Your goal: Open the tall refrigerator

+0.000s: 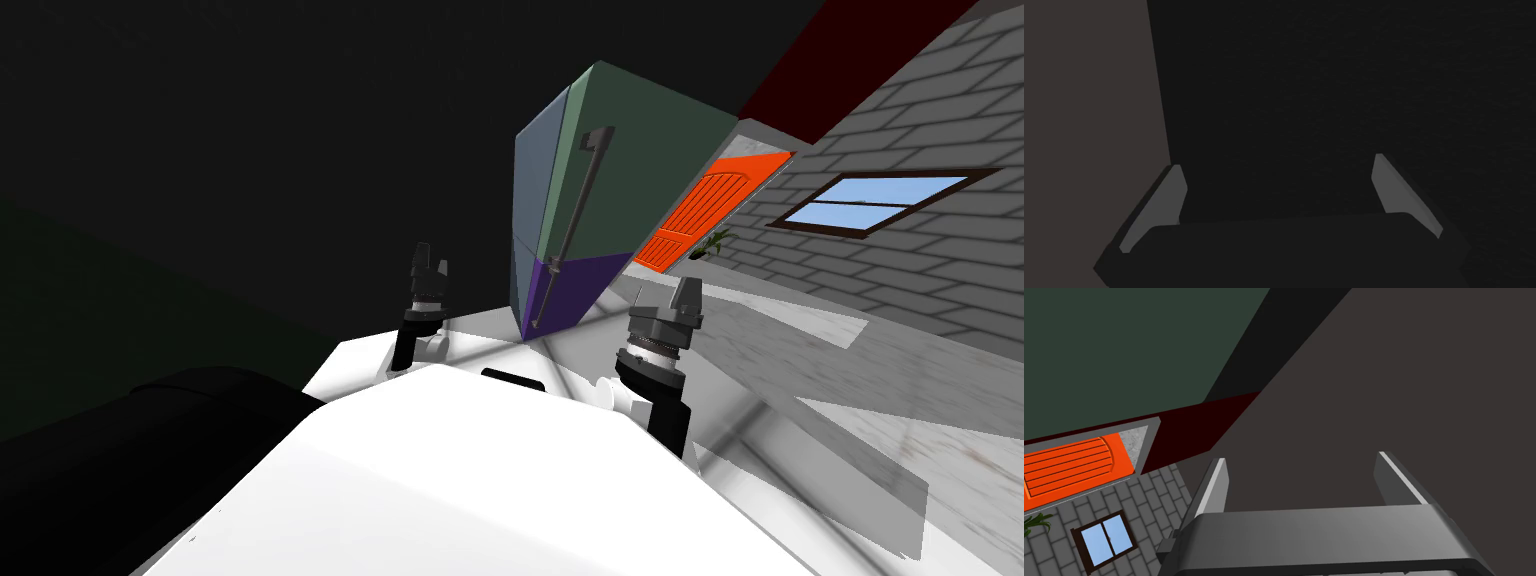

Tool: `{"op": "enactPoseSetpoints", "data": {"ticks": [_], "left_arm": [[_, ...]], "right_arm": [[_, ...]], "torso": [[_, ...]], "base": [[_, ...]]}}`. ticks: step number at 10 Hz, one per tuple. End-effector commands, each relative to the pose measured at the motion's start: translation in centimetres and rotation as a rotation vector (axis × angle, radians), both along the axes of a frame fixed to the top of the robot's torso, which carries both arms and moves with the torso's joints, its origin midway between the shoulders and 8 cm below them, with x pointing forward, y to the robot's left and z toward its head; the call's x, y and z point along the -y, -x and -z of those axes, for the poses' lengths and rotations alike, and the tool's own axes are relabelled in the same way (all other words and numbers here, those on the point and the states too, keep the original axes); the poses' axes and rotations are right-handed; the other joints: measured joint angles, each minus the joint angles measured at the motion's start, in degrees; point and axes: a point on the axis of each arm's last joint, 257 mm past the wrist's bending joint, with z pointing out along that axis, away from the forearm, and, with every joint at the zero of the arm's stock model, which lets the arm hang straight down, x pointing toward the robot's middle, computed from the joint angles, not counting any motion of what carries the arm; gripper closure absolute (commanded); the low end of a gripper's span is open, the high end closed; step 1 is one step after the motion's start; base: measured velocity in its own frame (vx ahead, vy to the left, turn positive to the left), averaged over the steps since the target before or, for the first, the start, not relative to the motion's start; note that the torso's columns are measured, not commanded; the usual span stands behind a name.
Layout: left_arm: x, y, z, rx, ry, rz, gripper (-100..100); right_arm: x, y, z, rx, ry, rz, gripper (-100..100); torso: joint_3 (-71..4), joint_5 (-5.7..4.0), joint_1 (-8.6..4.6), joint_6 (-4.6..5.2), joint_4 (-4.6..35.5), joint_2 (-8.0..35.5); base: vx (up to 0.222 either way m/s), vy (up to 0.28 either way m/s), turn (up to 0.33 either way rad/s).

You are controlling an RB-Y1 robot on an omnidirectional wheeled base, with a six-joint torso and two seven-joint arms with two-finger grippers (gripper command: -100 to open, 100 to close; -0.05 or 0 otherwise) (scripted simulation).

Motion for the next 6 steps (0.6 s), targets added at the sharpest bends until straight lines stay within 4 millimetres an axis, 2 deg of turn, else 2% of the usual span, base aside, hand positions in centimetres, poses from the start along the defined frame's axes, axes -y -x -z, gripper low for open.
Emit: {"op": "enactPoseSetpoints", "data": {"ticks": [1, 6], "left_arm": [[0.00, 0.00, 0.00, 0.000, 0.000, 0.000, 0], [0.00, 0.01, -0.01, 0.000, 0.000, 0.000, 0]], "right_arm": [[0.00, 0.00, 0.00, 0.000, 0.000, 0.000, 0], [0.00, 0.01, -0.01, 0.000, 0.000, 0.000, 0]], "torso": [[-4.67, 0.00, 0.00, 0.00, 2.35, 2.32], [-45.36, 0.00, 0.00, 0.00, 22.68, 22.69]], "base": [[0.000, 0.000, 0.000], [0.000, 0.000, 0.000]]}}
